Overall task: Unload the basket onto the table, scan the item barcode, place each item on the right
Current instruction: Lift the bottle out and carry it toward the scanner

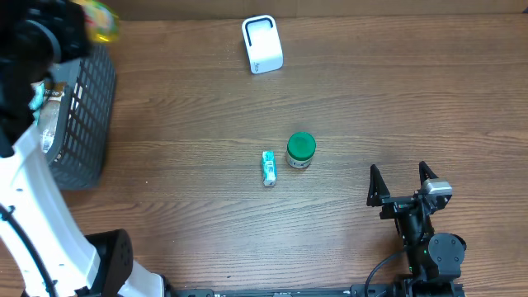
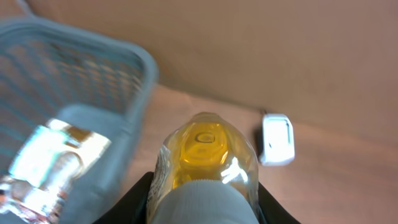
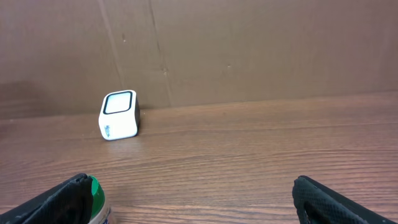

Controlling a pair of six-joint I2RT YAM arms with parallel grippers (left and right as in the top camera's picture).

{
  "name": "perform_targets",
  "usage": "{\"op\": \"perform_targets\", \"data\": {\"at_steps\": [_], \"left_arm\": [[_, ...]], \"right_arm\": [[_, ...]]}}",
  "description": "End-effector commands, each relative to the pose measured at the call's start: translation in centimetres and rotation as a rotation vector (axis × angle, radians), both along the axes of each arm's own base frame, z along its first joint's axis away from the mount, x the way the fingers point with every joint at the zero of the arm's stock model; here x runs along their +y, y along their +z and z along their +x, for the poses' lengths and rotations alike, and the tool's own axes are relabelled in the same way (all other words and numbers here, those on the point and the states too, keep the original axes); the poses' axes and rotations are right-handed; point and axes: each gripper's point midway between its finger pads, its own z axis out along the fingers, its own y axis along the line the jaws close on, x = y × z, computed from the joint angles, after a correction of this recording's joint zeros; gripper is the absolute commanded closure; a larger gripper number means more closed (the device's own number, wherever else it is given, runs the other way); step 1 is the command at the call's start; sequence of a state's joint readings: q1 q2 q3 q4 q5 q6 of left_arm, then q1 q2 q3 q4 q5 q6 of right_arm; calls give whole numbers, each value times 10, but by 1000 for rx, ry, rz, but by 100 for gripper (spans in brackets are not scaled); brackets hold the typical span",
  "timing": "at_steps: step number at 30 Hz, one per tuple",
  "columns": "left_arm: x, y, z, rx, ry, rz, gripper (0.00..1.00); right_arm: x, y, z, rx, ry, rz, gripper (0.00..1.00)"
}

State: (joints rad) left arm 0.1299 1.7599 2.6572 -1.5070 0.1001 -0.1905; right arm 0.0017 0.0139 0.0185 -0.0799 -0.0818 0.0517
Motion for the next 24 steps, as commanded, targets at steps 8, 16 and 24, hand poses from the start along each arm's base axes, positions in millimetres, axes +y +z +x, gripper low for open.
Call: {"op": "perform_targets", "data": {"at_steps": [8, 16, 24], "left_arm": [[-93, -57, 13, 217, -201, -45, 68], [-152, -124, 30, 428, -275, -63, 78], [-201, -188, 43, 584, -314, 4, 82]], "right_arm": [[2, -2, 0, -4, 11, 0, 0], [2, -2, 0, -4, 11, 0, 0], [2, -2, 0, -4, 11, 0, 0]]}}
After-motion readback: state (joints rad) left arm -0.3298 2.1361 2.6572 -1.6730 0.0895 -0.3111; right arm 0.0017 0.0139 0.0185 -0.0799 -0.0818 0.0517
